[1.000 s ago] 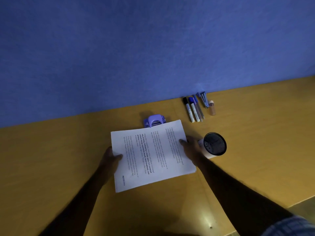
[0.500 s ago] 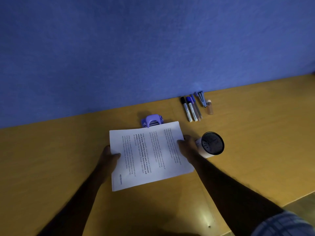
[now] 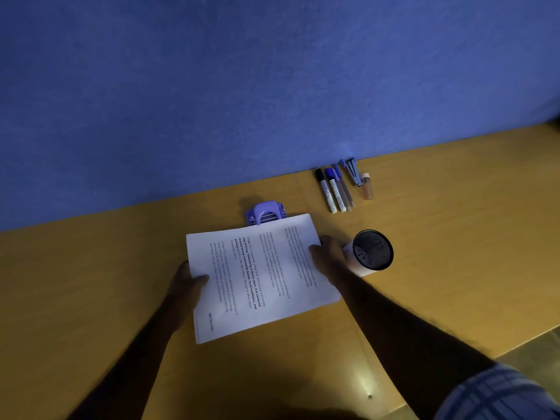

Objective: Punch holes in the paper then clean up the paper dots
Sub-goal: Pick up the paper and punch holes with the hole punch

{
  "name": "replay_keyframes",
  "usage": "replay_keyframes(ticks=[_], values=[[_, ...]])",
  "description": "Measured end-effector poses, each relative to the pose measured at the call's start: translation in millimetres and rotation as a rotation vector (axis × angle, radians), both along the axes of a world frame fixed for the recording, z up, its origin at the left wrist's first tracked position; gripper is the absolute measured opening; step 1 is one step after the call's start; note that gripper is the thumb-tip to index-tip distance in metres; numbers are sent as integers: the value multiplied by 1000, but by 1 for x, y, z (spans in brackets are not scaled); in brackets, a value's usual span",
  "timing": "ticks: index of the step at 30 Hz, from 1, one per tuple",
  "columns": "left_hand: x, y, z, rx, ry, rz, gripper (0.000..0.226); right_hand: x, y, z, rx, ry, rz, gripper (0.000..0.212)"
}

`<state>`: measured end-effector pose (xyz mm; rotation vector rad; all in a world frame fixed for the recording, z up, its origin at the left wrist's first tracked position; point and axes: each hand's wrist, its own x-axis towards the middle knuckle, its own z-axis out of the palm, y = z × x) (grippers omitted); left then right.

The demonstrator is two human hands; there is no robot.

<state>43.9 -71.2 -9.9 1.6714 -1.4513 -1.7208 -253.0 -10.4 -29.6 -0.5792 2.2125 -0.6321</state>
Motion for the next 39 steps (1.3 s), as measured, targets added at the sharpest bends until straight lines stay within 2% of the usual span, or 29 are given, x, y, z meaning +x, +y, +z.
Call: replay_keyframes(ticks=[6,12,17,24,29,39], values=[[10,3,-3,-4,12,-3,31,2,-2,3,-26,-6,81,16],[22,6,-2,-10,47,-12,26,6,-5,0,-10,-35,133,19],[32,10,-5,2,66,-7,28,8,-3,-2,-20,-10,188,10],[35,14,-8,10,83,8,29,5,-10,-3,-113,-101,71,14],[36,12,-9,-17,84,3,23,4,-12,-7,-98,-104,82,19],[34,2,-5,-10,115,3,28,1,-23,-6,-26,-57,62,22]])
